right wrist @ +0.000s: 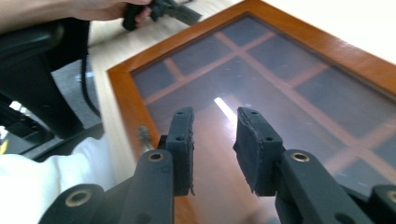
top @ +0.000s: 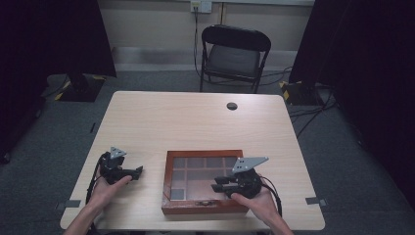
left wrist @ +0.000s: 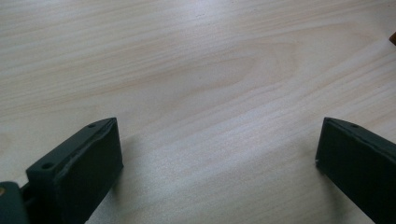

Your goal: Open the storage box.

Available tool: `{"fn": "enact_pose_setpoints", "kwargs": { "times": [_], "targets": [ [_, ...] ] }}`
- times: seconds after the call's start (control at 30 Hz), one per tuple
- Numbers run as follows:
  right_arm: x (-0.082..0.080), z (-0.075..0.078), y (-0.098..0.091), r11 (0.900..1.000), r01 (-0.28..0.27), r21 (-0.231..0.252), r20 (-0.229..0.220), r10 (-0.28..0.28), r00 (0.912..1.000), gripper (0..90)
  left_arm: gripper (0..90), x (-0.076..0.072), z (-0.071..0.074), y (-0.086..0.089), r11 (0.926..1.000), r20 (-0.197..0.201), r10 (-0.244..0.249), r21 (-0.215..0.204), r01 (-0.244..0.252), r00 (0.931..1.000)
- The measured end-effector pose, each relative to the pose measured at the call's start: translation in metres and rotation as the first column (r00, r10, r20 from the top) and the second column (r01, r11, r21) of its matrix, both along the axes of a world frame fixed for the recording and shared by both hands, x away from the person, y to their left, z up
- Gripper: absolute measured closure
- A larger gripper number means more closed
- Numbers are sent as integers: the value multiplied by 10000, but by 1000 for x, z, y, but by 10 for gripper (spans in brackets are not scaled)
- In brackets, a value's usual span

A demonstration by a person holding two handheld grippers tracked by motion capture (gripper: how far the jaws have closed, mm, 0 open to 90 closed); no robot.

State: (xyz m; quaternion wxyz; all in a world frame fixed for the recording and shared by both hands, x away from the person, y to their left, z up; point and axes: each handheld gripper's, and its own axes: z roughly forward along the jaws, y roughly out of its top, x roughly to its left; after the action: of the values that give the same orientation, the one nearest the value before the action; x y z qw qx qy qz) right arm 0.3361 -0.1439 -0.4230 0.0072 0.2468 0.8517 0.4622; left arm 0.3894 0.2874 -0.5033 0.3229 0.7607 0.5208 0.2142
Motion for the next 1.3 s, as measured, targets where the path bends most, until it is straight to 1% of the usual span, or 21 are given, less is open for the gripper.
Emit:
{"fn": "enact_pose_setpoints", "kwargs": {
  "times": [0.03,0.07,0.1,0.17,0.2,0.23,0.27,0.37,0.4,0.43,0.53,0.73,0.97,1.1,1.17,1.3],
  "targets": [
    [0,0,0,10000,0,0,0,0,10000,672,0,0,0,0,10000,0,0,0,0,10000],
    [-2,-2,3,9999,-133,38,-105,134,9999,673,0,0,0,0,10000,0,-7,5,7,10000],
    [-4,-5,7,9993,-368,-102,-148,367,9992,674,0,0,0,0,10000,-3,-19,9,19,10000],
    [-5,-7,8,9990,-430,-109,-184,428,9989,679,0,0,0,0,10000,9,-11,22,11,10000],
    [-8,-10,12,9977,-646,-215,-261,640,9976,684,0,0,0,0,10000,15,-15,21,15,10000],
    [-8,-10,12,9977,-646,-215,-261,640,9976,684,0,0,0,0,10000,15,-24,21,24,10000],
    [-11,-11,15,9964,-827,-192,-277,821,9962,692,0,0,0,0,10000,17,-42,38,42,10000],
    [-13,-12,19,9936,-1095,-290,-285,1087,9937,714,0,1,0,0,10000,28,-53,53,53,10000],
    [-14,-14,21,9923,-1201,-307,-360,1190,9922,734,0,1,0,0,10000,28,-53,53,53,10000],
    [-15,-16,21,9918,-1269,-163,-470,1260,9909,741,0,1,0,0,10000,29,-55,54,55,10000],
    [-16,-17,20,9911,-1333,-57,-572,1328,9895,748,0,1,0,1,10000,19,-75,28,75,10000],
    [-20,-20,19,9875,-1549,-293,-416,1536,9873,787,0,1,0,1,9999,19,-122,20,122,9999],
    [-20,-20,21,9866,-1608,-276,-427,1596,9863,795,0,1,0,1,9999,45,-119,30,118,9999],
    [-21,-20,24,9852,-1690,-269,-304,1682,9853,805,0,1,0,1,9999,40,-128,26,128,9999],
    [-20,-20,26,9847,-1711,-317,-159,1707,9852,809,0,2,0,1,9999,38,-137,18,136,9999],
    [-18,-20,27,9849,-1704,-313,-124,1701,9854,812,0,2,0,1,9999,47,-146,27,146,9999]
  ]
}}
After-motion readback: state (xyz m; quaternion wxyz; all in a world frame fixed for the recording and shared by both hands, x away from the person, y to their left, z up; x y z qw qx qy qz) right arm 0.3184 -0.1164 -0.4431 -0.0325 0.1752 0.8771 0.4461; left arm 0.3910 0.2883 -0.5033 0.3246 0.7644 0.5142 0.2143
